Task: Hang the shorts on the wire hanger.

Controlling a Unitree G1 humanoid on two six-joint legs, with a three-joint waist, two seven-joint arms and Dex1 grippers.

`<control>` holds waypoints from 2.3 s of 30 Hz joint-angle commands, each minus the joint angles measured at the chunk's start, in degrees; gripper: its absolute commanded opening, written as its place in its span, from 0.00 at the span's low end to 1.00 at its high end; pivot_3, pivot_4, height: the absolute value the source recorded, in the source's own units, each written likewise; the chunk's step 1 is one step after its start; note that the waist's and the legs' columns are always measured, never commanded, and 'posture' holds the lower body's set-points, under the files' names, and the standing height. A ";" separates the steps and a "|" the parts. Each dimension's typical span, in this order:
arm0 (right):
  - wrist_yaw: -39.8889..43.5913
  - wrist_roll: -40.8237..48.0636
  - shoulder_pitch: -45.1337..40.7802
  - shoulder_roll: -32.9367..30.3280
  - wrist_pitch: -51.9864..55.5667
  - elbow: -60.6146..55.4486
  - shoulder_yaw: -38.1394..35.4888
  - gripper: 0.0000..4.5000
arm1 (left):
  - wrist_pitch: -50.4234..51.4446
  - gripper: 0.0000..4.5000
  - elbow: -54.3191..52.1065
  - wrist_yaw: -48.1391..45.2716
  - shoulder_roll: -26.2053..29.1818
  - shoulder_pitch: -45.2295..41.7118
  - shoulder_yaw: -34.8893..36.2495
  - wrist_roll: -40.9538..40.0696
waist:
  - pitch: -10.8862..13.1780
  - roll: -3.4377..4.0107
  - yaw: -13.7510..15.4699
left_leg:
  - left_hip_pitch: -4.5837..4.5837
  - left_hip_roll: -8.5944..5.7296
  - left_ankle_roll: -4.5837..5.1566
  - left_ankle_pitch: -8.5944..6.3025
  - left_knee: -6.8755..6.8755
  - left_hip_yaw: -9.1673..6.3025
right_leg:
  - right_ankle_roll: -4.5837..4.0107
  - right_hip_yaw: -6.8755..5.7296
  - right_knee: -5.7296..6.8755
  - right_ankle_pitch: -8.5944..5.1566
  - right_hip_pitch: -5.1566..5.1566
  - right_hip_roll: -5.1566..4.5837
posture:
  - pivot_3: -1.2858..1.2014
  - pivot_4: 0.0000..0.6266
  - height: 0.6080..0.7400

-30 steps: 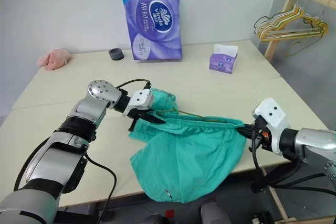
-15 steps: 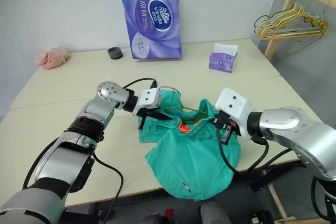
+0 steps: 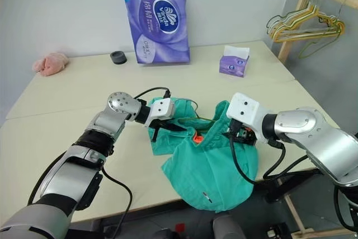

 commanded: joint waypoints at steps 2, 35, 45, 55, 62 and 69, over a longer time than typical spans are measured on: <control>2.20 -0.46 1.01 -3.70 -0.34 -2.17 -5.43 0.78 | -0.10 0.00 -2.24 0.90 -0.47 0.14 1.53 -1.09 | 0.00 0.00 0.01 | -0.01 0.00 0.00 0.00 0.00 -0.02 | 0.00 -0.02 0.00 0.00 0.00 0.00 | 0.40 0.08 1.00; 14.92 -16.49 -0.86 1.44 -12.52 17.43 8.48 0.69 | 0.17 0.00 -3.74 1.10 -0.69 0.88 1.54 -1.24 | -0.07 0.09 -0.96 | -0.01 -0.02 0.00 0.01 0.02 -0.09 | -0.01 -0.09 0.02 0.00 0.03 -0.04 | 0.40 0.07 1.00; 16.54 -20.81 -1.48 4.67 -14.47 19.63 9.79 0.01 | 0.86 0.00 -4.85 2.71 -0.65 1.17 2.62 -1.77 | -0.08 0.10 -1.01 | -0.01 -0.03 -0.01 0.01 0.03 -0.12 | -0.01 -0.10 0.03 0.00 0.02 -0.05 | 0.41 0.07 1.00; 17.65 -21.48 -1.45 5.32 -14.61 18.33 7.80 0.00 | 1.03 0.37 -0.82 6.56 -1.16 -1.21 7.80 -4.84 | -0.09 0.12 -1.06 | -0.01 -0.03 -0.01 0.01 0.03 -0.15 | -0.01 -0.12 0.03 0.01 0.02 -0.07 | 0.40 0.08 1.00; 19.20 -20.15 -0.81 3.71 -14.19 15.58 4.82 0.00 | -2.70 0.69 6.93 5.85 2.57 -3.55 8.49 -3.06 | -0.09 0.13 -1.39 | 0.00 -0.03 -0.01 0.01 0.02 -0.16 | -0.01 -0.15 0.04 0.01 0.02 -0.07 | 0.40 0.08 1.00; 20.02 -18.98 -0.31 2.06 -13.39 14.49 1.97 0.00 | -5.48 0.69 11.96 7.93 2.87 -4.62 8.74 -2.12 | -0.09 0.13 -1.29 | -0.03 -0.06 -0.01 0.01 0.03 -0.19 | -0.01 -0.19 0.04 0.01 0.02 -0.09 | 0.40 0.08 1.00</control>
